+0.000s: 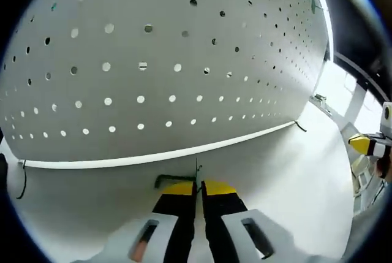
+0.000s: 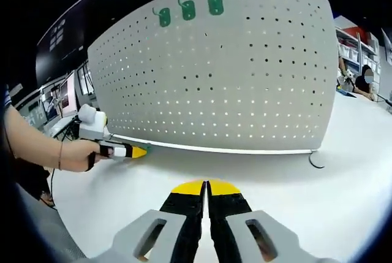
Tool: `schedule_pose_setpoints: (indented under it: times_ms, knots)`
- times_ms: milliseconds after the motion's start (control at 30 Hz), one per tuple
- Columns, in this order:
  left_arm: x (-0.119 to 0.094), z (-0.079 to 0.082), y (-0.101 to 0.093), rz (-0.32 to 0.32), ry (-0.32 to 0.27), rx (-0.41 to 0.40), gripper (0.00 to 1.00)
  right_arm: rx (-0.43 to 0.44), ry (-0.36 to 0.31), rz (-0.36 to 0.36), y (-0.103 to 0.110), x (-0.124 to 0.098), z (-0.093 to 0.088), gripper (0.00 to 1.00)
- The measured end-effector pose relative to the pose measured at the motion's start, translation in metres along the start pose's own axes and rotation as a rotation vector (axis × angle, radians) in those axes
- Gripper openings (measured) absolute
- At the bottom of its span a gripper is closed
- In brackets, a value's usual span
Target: Insert the hook assembly into the mounting plate slot until the hook locks in place.
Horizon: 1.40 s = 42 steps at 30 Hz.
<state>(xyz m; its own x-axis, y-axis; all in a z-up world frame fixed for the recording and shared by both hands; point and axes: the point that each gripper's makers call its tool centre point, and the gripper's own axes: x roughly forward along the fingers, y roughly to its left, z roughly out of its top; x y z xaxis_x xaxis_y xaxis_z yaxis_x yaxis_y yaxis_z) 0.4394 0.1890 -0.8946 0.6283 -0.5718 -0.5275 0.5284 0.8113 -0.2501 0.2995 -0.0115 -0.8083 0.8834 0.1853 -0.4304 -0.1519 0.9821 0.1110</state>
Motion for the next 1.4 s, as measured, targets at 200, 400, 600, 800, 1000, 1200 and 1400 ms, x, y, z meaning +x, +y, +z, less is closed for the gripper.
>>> schedule_pose_setpoints:
  times_ms: [200,400,600,800,1000,1200,1400]
  knots:
    - [-0.008,0.001,0.003,0.001,0.021,0.027,0.02,0.004,0.003,0.002,0.002,-0.001,-0.002,0.00]
    - [-0.019,0.009,0.007,0.000,0.033,0.030,0.02,0.013,-0.004,0.008,0.005,-0.001,0.000,0.01]
    - [-0.035,0.019,0.003,-0.010,0.038,0.046,0.01,0.015,-0.001,0.029,0.011,-0.002,0.004,0.01]
    - [-0.053,0.027,-0.011,-0.050,0.046,0.025,0.01,0.023,0.002,0.051,0.017,-0.003,0.007,0.02]
    - [-0.068,0.030,-0.031,-0.102,0.053,0.038,0.01,0.038,0.044,0.091,0.026,-0.002,0.002,0.04]
    - [-0.088,0.022,-0.063,-0.191,0.090,0.097,0.01,0.048,0.084,0.155,0.040,-0.002,0.004,0.05]
    - [-0.108,0.006,-0.097,-0.291,0.136,0.122,0.01,0.092,0.144,0.248,0.059,-0.004,0.001,0.06]
